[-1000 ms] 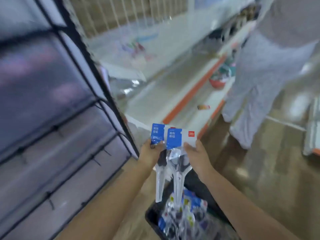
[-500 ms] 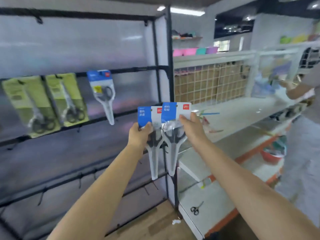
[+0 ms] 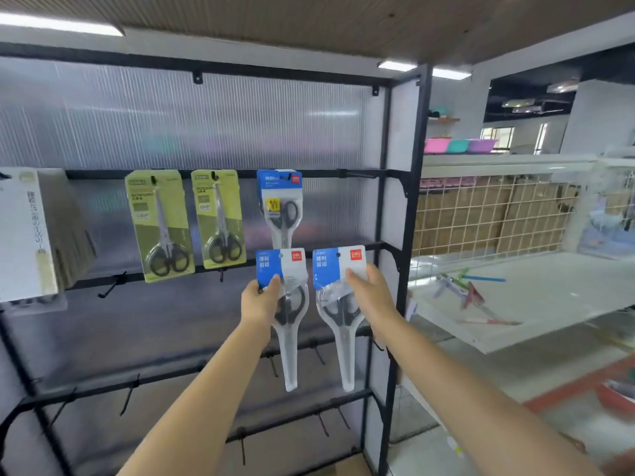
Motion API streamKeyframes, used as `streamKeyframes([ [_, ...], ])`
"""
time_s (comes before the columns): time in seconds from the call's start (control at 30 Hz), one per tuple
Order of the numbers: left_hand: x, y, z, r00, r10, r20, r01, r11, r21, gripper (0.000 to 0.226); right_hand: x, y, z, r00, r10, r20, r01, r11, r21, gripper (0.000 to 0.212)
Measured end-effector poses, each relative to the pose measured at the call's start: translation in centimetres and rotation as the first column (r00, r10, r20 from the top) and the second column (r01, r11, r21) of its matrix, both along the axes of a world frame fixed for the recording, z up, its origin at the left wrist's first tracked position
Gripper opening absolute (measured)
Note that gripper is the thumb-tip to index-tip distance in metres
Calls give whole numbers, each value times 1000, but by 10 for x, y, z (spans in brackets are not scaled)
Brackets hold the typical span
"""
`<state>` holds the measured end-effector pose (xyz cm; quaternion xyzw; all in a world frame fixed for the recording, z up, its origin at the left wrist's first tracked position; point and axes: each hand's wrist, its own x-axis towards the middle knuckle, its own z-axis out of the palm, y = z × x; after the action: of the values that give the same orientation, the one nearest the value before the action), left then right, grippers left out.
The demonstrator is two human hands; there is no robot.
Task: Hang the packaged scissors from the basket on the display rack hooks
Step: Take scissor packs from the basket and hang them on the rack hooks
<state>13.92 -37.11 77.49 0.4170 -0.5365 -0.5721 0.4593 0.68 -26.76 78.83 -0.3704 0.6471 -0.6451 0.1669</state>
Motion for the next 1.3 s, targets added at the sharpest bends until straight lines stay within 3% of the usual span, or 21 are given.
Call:
streamKeyframes([
  [0.1,-4,-23,15,999,-8,-41,6,999,-46,15,-8,-31,16,999,-3,-36,2,1000,-26,6],
  [0.23,-5,-53,38,998,-14,-62,6,993,-114,15,-12,-69,46,995,-14,-99,5,996,-94,17],
  [0.5,5,-97,66,998,13,-58,-24,981,-194,22,-8,-130,98,988,-67,-140,33,972,-232,11],
  [0.97,-1,-127,71,1000,13,-26,-18,984,-175,21,-12,-171,96,994,-86,-63,67,963,-262,28],
  [1.3,-8,-135,65,1000,3,-30,-8,987,-164,20,-25,-185,95,966,-125,-225,82,979,-188,25],
])
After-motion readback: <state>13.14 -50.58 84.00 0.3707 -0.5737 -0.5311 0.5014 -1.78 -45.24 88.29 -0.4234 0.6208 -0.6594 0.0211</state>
